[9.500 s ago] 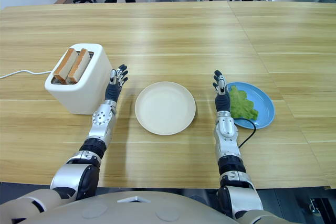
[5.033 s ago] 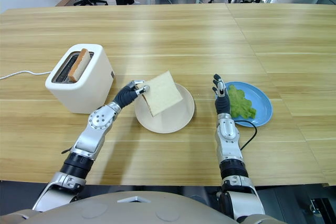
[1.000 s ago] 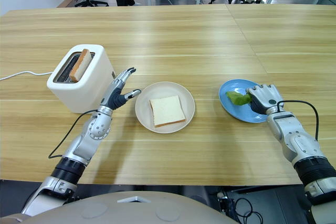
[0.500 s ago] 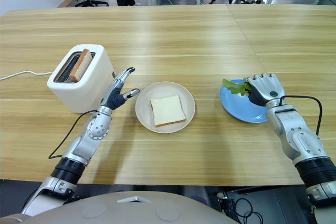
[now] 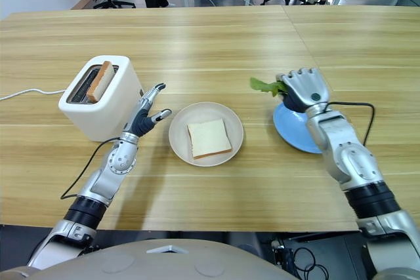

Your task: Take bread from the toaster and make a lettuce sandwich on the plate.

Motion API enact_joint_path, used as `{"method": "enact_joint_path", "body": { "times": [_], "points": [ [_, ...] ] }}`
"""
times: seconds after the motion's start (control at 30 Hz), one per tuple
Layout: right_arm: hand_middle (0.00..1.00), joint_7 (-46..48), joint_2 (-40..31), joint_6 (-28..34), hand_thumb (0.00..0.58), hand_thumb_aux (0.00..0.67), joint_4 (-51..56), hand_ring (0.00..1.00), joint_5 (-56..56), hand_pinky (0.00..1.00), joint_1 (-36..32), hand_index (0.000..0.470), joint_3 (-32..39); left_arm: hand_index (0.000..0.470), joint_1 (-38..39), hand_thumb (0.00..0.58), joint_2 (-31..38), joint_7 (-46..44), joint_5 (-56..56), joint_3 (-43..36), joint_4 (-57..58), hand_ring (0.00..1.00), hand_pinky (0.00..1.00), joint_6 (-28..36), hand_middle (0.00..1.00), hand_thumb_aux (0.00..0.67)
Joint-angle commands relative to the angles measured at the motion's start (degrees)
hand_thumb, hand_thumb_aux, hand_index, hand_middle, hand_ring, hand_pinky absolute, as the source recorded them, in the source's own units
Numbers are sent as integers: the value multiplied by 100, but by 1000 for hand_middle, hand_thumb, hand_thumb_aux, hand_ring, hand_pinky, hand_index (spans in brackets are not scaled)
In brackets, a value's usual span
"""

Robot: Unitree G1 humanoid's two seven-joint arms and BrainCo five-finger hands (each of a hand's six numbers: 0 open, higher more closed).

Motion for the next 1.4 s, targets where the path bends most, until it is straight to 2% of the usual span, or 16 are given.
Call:
{"method": "enact_joint_path", "body": {
  "times": [0.03,0.2,0.4,0.57,0.8,0.83,0.9,0.93,0.97,1.33,1.4],
  "points": [
    [1000,124,433,-150,580,670,158,1000,-317,1000,-406,460,549,0,-50,0,-80,-7,-192,129,195,0,0,22,0,0],
    [1000,102,1071,-290,580,670,629,1000,-663,1000,-863,460,1216,0,-75,0,-145,-72,-353,185,310,0,0,-12,0,0],
    [1000,6,1503,-472,580,670,1230,1000,-934,1000,-912,460,1848,0,-68,0,-182,-83,-429,180,381,0,0,-24,0,0],
    [1000,-38,1526,-563,580,670,1429,1000,-1017,1000,-622,460,2163,0,-64,0,-193,-89,-454,151,408,0,0,-27,0,0],
    [1000,77,1270,-629,580,670,1165,1000,-1018,1000,-292,460,2192,0,-51,0,-197,-98,-463,157,432,0,0,-27,0,0],
    [863,103,1233,-626,580,670,1115,863,-1017,863,-268,460,2183,0,-49,0,-196,-97,-463,159,434,0,0,-28,0,0],
    [863,168,1142,-595,580,670,996,863,-1043,863,-212,460,2152,0,-50,0,-199,-100,-462,157,444,0,0,-26,0,0],
    [0,196,1086,-587,447,349,901,0,-1028,0,-170,240,2111,0,-51,0,-200,-103,-462,156,448,0,0,-26,0,0],
    [0,238,1035,-573,0,0,797,0,-1008,0,-121,0,2069,0,-55,0,-198,-109,-464,155,455,0,0,-29,0,0],
    [0,1310,420,-537,0,0,-881,0,-376,0,602,0,1227,0,-58,0,-155,-152,-469,189,480,0,0,-41,0,0],
    [0,1690,108,-546,0,0,-1297,0,-57,0,911,0,861,0,-62,0,-148,-162,-458,186,460,0,0,-37,0,0]
  ]
}}
